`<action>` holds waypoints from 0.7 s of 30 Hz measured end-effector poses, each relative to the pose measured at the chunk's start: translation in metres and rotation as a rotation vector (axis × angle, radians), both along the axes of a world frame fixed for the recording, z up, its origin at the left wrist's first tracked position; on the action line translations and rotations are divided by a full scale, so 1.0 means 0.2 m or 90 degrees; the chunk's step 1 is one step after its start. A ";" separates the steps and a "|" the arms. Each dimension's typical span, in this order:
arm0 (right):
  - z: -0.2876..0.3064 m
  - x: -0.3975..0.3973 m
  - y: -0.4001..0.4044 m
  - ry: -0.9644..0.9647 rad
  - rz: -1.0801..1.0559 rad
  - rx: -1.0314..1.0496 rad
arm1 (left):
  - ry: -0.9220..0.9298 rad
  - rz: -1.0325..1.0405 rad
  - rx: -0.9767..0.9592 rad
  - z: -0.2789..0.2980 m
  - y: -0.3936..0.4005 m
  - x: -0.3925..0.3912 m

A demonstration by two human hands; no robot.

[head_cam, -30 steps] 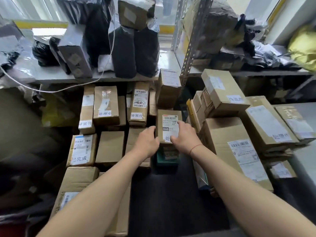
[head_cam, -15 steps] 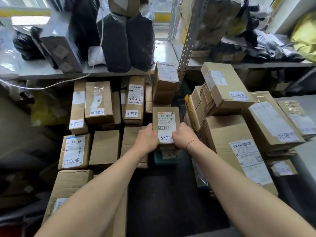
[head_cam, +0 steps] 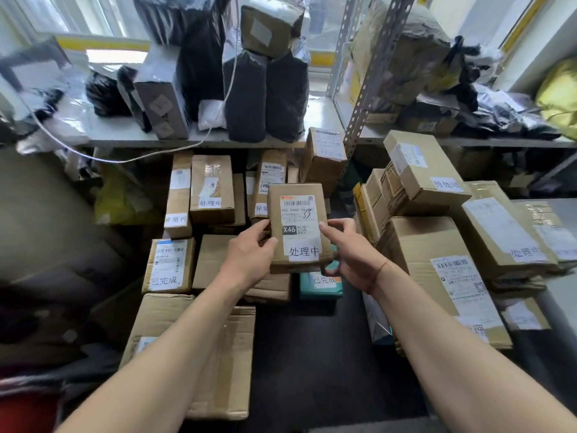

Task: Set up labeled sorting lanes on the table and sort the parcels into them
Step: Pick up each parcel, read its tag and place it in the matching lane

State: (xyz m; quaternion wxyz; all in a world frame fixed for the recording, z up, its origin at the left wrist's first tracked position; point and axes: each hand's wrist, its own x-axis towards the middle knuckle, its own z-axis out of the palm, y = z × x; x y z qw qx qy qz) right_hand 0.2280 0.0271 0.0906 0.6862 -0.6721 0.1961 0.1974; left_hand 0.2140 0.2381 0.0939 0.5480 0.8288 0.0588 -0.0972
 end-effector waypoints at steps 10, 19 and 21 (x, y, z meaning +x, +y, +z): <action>-0.06 -0.32 0.14 0.015 0.072 0.173 | 0.058 -0.025 -0.055 0.05 0.31 -0.30; 0.13 -0.59 0.05 -0.049 0.046 0.117 | 0.063 -0.078 -0.193 0.11 0.26 -0.45; 0.19 -0.63 -0.01 -0.079 0.041 0.092 | 0.043 -0.075 -0.197 0.16 0.20 -0.50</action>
